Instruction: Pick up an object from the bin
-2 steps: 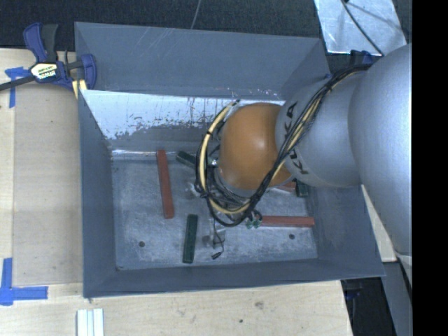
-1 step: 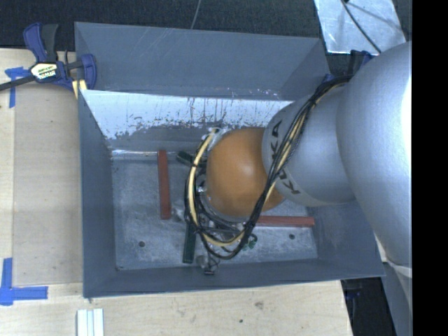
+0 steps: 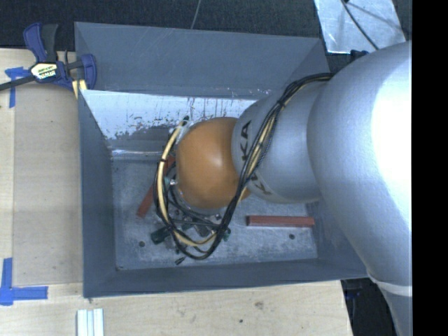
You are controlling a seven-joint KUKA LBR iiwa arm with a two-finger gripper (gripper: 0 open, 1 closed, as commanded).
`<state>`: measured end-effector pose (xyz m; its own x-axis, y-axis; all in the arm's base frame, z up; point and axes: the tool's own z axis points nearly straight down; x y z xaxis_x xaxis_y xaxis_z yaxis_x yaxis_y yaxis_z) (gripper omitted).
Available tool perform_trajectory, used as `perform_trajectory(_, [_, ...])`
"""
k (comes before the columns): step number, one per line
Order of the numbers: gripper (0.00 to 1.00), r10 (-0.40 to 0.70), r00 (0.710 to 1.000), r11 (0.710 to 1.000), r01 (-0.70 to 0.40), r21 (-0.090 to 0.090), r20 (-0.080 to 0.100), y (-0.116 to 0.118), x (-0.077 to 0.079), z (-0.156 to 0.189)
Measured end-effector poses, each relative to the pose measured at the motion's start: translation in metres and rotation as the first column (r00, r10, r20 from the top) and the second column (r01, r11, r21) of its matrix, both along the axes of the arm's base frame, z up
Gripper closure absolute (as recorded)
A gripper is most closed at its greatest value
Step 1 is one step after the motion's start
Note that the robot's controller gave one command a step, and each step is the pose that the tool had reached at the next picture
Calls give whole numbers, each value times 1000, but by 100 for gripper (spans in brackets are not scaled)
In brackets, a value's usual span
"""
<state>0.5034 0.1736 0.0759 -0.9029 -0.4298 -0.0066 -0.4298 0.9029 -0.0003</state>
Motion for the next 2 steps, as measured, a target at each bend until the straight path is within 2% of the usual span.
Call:
perform_trajectory(1, [100,0,1000,1000,0,0,0,0,0,0])
perform_trajectory(2, [100,26,1000,1000,-26,-1,-3,34,15,114])
